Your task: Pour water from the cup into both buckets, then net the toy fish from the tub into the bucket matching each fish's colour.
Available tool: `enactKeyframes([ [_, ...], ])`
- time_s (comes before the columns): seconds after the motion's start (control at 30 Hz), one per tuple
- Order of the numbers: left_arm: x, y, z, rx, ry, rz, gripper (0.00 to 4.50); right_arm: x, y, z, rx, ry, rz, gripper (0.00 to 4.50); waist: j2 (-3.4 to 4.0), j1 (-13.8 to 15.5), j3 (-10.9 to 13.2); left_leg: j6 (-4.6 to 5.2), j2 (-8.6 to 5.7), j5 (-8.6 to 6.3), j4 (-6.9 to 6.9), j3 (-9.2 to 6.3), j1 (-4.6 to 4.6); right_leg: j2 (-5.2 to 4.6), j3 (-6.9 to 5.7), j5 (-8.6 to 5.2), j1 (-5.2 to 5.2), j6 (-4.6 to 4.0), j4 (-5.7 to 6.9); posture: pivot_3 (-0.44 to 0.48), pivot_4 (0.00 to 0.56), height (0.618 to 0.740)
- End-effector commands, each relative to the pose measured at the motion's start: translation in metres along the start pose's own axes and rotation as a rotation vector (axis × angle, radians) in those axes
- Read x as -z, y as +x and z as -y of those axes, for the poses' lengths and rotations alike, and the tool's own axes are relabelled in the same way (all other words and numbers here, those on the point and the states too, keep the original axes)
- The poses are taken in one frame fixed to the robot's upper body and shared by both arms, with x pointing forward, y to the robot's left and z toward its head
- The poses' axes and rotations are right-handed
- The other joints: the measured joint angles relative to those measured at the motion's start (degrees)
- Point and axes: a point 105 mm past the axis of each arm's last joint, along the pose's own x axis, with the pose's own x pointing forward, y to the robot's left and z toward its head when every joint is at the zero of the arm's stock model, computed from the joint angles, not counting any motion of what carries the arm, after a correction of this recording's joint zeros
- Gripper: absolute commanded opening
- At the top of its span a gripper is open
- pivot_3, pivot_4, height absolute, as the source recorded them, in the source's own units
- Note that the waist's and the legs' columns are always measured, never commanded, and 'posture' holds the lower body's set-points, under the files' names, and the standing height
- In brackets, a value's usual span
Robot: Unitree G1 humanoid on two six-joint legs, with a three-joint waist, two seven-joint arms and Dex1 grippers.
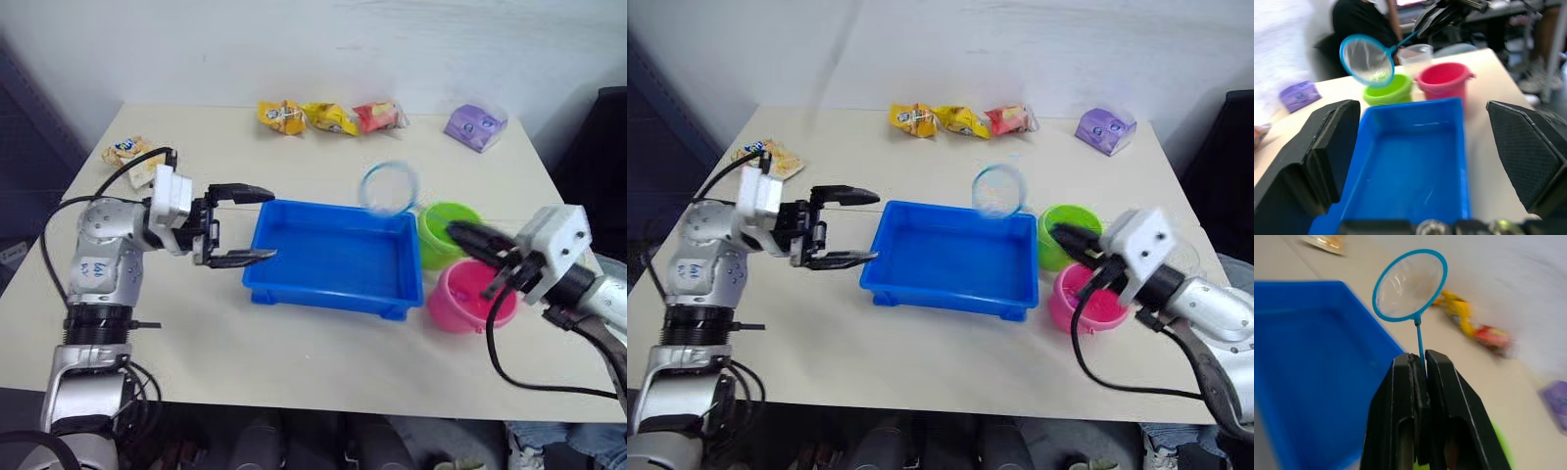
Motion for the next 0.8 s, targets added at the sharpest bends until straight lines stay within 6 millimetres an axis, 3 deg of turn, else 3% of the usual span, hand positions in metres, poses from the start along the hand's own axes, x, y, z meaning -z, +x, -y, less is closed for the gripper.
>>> enactKeyframes([
  [0.03, -0.007, -0.005, 0.03, 0.086, -0.042, -0.017, 4.44, 0.022, 0.005, -0.052, -0.303, -0.022, -0.106, 0.0, 0.0, 0.0, 0.0, 0.04, 0.0, -0.03, -0.01, 0.0, -0.01, -0.01, 0.01, 0.0, 0.0, 0.0, -0.05, 0.0, 0.15, 0.74],
  [0.2, 0.021, -0.025, 0.072, 0.122, -0.164, -0.159, 4.44, 0.055, 0.017, -0.09, -0.466, 0.11, -0.197, 0.0, 0.0, -0.2, 0.0, 0.44, -0.01, -0.26, 0.09, 0.01, 0.09, -0.08, 0.05, -0.01, 0.09, -0.02, -0.22, 0.0, 0.15, 0.74],
  [0.4, 0.018, -0.026, 0.103, 0.162, -0.269, -0.186, 4.44, 0.088, 0.051, -0.118, -0.483, 0.208, -0.202, 0.0, -0.06, -0.5, 0.0, 0.36, 0.01, -0.25, 0.02, -0.05, 0.08, -0.11, -0.02, -0.09, 0.0, -0.17, -0.17, 0.0, 0.15, 0.74],
  [0.6, 0.029, -0.031, 0.102, 0.108, -0.306, -0.213, 4.44, 0.101, 0.074, -0.119, -0.467, 0.213, -0.164, 0.0, -0.04, -0.7, 0.0, 0.34, 0.0, -0.25, 0.02, -0.04, 0.09, -0.11, -0.04, -0.09, 0.0, -0.17, -0.14, 0.0, 0.15, 0.74],
  [0.73, 0.032, -0.031, 0.095, 0.094, -0.307, -0.223, 4.44, 0.1, 0.076, -0.111, -0.456, 0.25, -0.128, 0.0, -0.04, -1.1, 0.0, 0.32, 0.0, -0.26, 0.01, -0.05, 0.09, -0.11, -0.06, -0.1, -0.02, -0.18, -0.12, 0.0, 0.15, 0.74],
  [0.77, 0.033, -0.031, 0.093, 0.09, -0.308, -0.226, 4.5, 0.098, 0.074, -0.109, -0.459, 0.246, -0.119, 0.84, -0.03, -1.2, 0.0, 0.32, 0.0, -0.26, 0.01, -0.05, 0.09, -0.11, -0.07, -0.1, -0.03, -0.19, -0.1, 0.0, 0.15, 0.74],
  [0.8, 0.033, -0.032, 0.092, 0.085, -0.31, -0.228, 4.5, 0.096, 0.073, -0.106, -0.452, 0.243, -0.115, 1.15, -0.03, -1.2, 0.0, 0.32, 0.0, -0.26, 0.01, -0.04, 0.09, -0.11, -0.07, -0.1, -0.03, -0.19, -0.09, 0.0, 0.15, 0.74],
])
